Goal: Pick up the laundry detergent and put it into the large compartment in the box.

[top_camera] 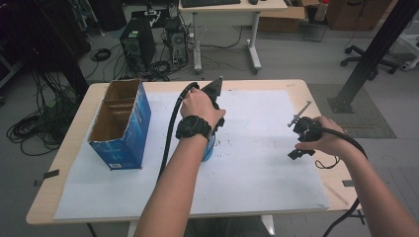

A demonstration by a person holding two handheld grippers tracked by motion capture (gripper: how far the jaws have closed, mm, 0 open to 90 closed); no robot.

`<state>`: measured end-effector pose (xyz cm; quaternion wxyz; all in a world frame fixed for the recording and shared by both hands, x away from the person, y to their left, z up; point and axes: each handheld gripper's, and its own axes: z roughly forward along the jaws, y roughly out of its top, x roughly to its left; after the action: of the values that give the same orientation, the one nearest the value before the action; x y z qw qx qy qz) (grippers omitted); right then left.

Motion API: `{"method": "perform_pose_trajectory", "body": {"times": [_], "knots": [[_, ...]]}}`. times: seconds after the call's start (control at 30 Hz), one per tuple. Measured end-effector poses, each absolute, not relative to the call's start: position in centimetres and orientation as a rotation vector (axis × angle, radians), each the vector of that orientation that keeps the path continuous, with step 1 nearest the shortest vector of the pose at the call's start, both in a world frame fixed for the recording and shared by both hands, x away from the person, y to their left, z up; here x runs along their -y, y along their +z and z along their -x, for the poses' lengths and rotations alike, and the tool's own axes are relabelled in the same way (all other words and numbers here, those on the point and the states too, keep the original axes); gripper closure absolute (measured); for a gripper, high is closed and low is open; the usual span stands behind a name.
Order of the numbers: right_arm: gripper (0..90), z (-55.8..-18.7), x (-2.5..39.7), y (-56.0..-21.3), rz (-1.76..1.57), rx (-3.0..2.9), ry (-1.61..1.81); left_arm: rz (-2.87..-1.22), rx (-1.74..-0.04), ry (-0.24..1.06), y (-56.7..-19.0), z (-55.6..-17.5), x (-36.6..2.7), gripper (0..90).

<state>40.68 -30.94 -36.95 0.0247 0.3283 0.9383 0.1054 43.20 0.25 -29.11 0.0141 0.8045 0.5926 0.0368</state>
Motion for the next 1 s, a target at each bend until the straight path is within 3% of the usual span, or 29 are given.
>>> {"method": "perform_pose_trajectory", "body": {"times": [0.23,1.0], "knots": [[15.7,-40.69,30.86,-36.95,-1.006,-2.905,0.324,-2.496,-1.856,0.111,-29.28,-43.27,-0.28,36.4],[15.6,-40.58,31.03,-36.89,-1.013,-2.904,0.325,-2.505,-1.848,0.092,-29.20,-43.39,-0.37,37.4]]}}
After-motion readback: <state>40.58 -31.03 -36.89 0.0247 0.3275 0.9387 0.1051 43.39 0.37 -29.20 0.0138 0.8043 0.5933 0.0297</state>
